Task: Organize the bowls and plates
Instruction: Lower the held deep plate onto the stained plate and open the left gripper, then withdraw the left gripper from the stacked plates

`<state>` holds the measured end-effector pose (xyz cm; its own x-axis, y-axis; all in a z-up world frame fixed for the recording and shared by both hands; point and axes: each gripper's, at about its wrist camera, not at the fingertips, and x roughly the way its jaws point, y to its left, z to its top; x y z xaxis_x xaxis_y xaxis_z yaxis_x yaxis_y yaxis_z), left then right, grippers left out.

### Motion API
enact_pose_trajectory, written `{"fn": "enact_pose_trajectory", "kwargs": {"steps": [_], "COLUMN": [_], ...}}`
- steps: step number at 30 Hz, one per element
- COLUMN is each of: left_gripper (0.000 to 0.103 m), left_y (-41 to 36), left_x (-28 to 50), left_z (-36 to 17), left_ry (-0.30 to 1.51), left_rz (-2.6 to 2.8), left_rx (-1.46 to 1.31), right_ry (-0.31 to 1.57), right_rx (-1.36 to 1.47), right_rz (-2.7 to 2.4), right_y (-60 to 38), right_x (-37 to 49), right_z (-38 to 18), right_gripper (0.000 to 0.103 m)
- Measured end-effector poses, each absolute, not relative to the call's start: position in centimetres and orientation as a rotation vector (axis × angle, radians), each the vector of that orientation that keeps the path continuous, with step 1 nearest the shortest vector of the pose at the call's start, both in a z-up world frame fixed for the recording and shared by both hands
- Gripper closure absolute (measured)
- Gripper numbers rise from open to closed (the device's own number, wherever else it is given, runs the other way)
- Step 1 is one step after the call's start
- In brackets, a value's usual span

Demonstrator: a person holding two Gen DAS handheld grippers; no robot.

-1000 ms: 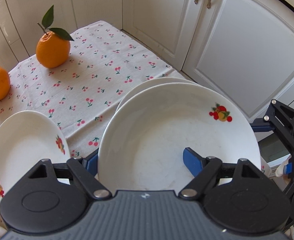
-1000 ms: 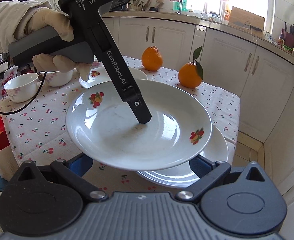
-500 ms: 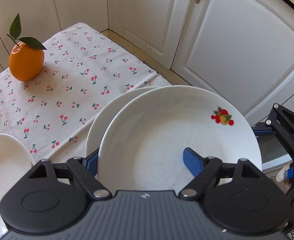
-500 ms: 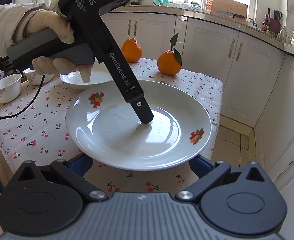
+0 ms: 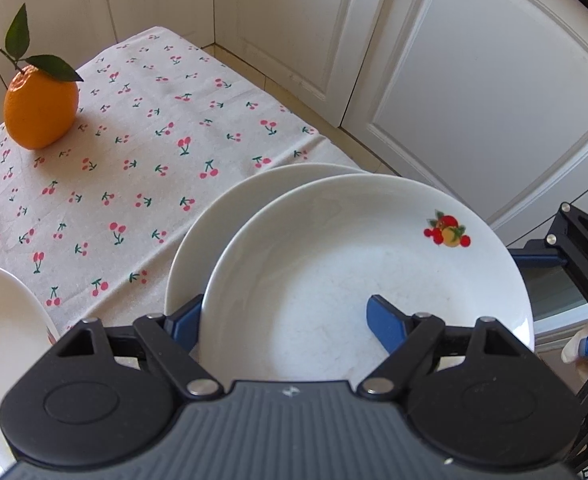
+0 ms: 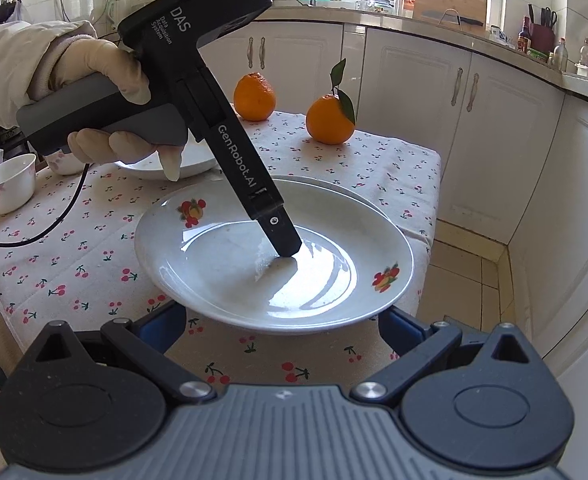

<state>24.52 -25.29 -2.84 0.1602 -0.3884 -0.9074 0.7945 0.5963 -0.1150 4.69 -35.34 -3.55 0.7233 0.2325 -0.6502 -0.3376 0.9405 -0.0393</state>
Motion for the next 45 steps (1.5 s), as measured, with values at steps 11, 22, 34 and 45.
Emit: {"fn": "enact_pose_trajectory", "kwargs": {"steps": [11,22,34,45], "left_gripper": [0.018,0.013,0.011,0.008], "left_y": [-24.4,-22.8,-17.7,-11.5], "left_x": [24.8,23.8,18.1,12.8], "left_z": [-1.4,-0.3,2.4,2.3], "left_ry": [1.061,0.976,0.844,0.758], "left_rz": [-0.867,-0.846,-0.786,-0.672], "left_rx": [0.458,0.422,0.342,0.223], "right_ry": [0.686,0.651,0.689,0.726], "right_rx": [-0.155,-0.184,-0.192,-0.145], "right_rz": [0.310,0.305,0.195,0.143], "right_y": [-35.4,-34.2,-32.0,-29.6], "right_x": [4.9,4.8,3.9,3.2], "right_z": [-3.6,-2.8,-1.4,-0.3], "right_gripper": [0.000,0.000,0.000,0.000]}}
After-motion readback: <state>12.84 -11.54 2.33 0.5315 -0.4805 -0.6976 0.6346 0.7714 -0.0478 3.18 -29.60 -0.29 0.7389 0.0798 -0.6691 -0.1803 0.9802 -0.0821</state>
